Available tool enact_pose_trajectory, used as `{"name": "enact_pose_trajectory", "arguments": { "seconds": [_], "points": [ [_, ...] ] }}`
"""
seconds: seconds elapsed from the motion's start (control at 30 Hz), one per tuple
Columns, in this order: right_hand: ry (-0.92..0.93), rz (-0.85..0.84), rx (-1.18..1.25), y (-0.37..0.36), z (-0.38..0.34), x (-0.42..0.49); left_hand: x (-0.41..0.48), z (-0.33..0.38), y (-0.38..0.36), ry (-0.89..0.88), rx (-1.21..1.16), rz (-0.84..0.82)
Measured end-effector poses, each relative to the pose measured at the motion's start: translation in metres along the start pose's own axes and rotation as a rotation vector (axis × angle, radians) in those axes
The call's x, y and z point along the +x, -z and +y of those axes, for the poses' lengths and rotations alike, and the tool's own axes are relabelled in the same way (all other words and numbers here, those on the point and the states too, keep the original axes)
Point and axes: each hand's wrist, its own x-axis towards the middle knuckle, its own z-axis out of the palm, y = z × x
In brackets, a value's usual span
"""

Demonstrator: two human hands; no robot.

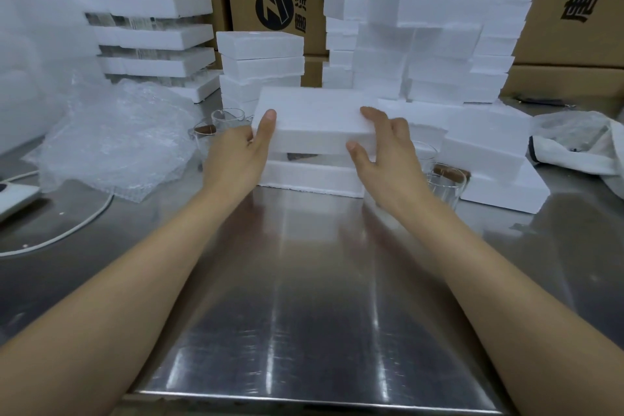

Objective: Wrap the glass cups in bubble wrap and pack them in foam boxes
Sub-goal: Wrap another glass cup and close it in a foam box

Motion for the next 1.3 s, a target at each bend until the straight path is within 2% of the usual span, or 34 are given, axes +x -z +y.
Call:
{"name": "enact_pose_trajectory", "arguments": {
  "seconds": [0.1,0.23,0.5,0.67,0.8,1.0,1.17,1.3],
  "points": [
    [0.001,0.058,-0.007,0.000,-0.003,0.001,-0.002,0.005,-0.003,-0.024,-0.111,-0.001],
    [-0.013,0.023,-0.021,-0.002,-0.001,-0.001,-0.003,0.003,-0.007,0.011,-0.280,-0.084],
    [-0.025,0.027,-0.007,-0.003,0.001,0.001,0.002,-0.005,-0.008,0.016,-0.209,-0.145],
    [-0.015,0.012,-0.020,-0.003,0.002,0.001,0.004,-0.001,-0.006,0.106,-0.153,-0.077],
    [-0.005,-0.021,-0.057,-0.004,0.001,0.001,0.006,-0.004,-0.002,0.170,-0.121,-0.090],
    [-0.025,-0.076,-0.101,-0.002,0.003,0.001,0.008,-0.006,-0.001,0.177,-0.192,-0.100],
    [-0.011,-0.094,-0.137,-0.002,0.001,0.002,0.009,-0.009,0.000,0.245,-0.286,-0.088],
    [-0.027,-0.114,-0.102,0.000,0.001,0.002,0.010,-0.007,0.007,0.298,-0.374,-0.138]
  ]
}}
